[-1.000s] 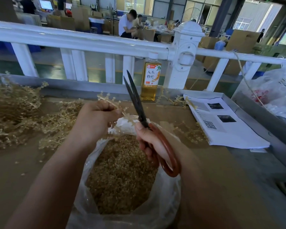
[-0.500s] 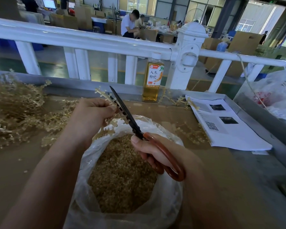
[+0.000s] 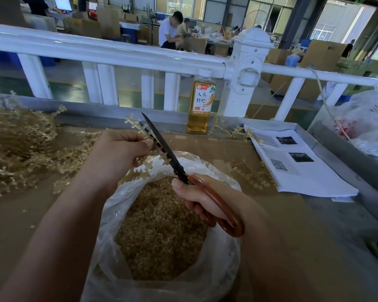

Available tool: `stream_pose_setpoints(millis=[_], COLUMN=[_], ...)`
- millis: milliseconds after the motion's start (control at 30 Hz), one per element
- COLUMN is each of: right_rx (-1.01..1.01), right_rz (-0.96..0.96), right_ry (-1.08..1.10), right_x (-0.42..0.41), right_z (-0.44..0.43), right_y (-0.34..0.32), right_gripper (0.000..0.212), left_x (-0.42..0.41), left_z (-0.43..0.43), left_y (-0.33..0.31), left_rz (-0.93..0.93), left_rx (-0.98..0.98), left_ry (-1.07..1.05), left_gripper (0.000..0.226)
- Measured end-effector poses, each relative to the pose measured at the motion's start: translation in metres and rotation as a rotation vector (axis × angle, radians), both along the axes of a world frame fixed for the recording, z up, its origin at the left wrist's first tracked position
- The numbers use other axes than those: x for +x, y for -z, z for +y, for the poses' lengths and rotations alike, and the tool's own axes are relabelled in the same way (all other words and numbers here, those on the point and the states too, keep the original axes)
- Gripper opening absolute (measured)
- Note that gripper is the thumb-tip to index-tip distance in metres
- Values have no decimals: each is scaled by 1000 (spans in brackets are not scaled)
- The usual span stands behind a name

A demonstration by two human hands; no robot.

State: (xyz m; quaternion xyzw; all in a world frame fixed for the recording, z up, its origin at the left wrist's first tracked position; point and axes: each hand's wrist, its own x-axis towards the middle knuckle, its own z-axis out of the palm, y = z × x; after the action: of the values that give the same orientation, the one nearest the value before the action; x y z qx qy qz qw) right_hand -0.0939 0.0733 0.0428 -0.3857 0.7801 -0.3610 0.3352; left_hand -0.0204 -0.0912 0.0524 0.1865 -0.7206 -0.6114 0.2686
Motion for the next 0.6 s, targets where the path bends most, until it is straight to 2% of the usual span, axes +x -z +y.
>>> stream_pose_setpoints(millis=[133, 300, 600], right_rx=[-9, 5, -3], right_rz=[-58, -44, -42], right_ry=[-3, 13, 16], right_x=[1, 0, 0], right_z=[2, 2, 1], right_y=[0, 0, -1], right_gripper=[23, 28, 30], left_x=[3, 2, 2], left_z=[-2, 1, 3], left_y=[-1, -1, -4], left_rz=[-5, -5, -1], left_rx=[29, -33, 24], left_ry=[70, 73, 104], left_gripper=[11, 30, 36])
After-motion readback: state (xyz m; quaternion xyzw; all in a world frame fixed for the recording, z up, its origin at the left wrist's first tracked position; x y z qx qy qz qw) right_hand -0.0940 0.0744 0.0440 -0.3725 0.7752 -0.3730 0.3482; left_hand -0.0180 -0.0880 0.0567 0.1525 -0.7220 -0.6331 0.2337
